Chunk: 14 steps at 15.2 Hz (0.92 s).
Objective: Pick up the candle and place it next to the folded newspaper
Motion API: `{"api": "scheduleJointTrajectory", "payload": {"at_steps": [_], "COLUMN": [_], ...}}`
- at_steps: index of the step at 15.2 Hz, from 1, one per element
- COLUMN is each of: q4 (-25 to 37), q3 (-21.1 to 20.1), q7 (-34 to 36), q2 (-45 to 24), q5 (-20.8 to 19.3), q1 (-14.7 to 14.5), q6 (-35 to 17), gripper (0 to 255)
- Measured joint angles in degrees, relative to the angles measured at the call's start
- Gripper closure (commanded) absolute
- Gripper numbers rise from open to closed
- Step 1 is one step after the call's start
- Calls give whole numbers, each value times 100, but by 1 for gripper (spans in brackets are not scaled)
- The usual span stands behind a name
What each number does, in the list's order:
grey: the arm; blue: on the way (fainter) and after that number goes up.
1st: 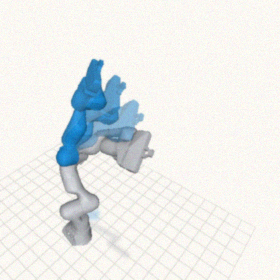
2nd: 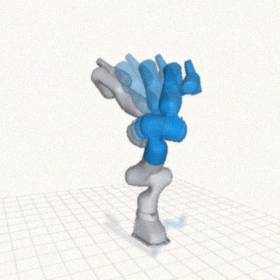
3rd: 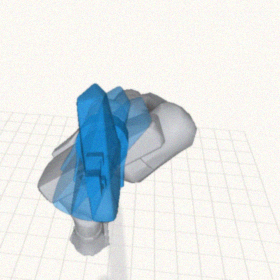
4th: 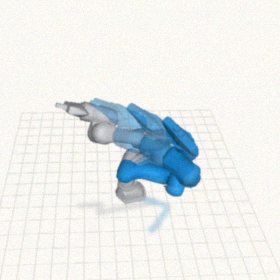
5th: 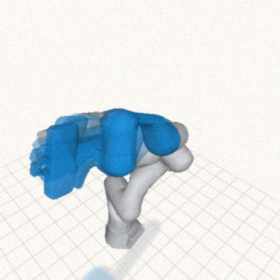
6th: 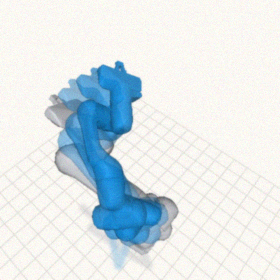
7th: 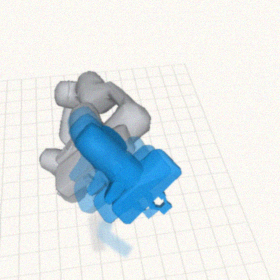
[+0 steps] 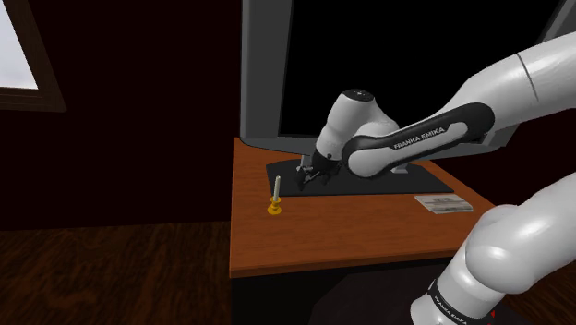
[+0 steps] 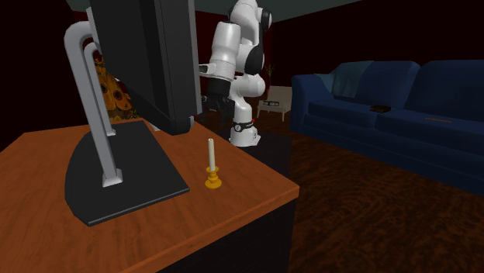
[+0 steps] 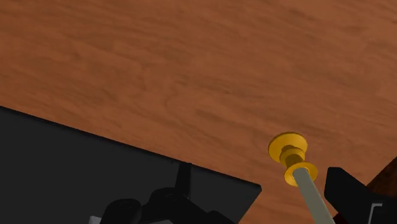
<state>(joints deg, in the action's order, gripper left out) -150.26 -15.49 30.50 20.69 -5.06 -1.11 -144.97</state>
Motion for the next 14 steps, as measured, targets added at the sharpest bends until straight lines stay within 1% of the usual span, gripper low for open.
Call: {"api": "scheduleJointTrajectory", "payload": {"at_steps": [2, 4, 5, 7, 8, 9, 12, 14], "q4": [154, 308, 344, 649, 752, 806, 999, 1073], "q3": [-224, -474, -594, -815, -878, -886, -845, -776], "q7": [379, 880, 1174, 1905, 2267, 2487, 3017, 3290], "q2": [-450, -925, -1118, -1649, -1839, -1967, -2344, -2530], "q5": [-253, -670, -936, -1698, -2069, -2324, -2973, -3321], "q1": [137, 335, 434, 674, 731, 764, 795, 781], "q6": [-471, -944, -1170, -1499, -1610, -1692, -1818, -1889], "gripper": [0, 0, 0, 0, 0, 0, 0, 0]}}
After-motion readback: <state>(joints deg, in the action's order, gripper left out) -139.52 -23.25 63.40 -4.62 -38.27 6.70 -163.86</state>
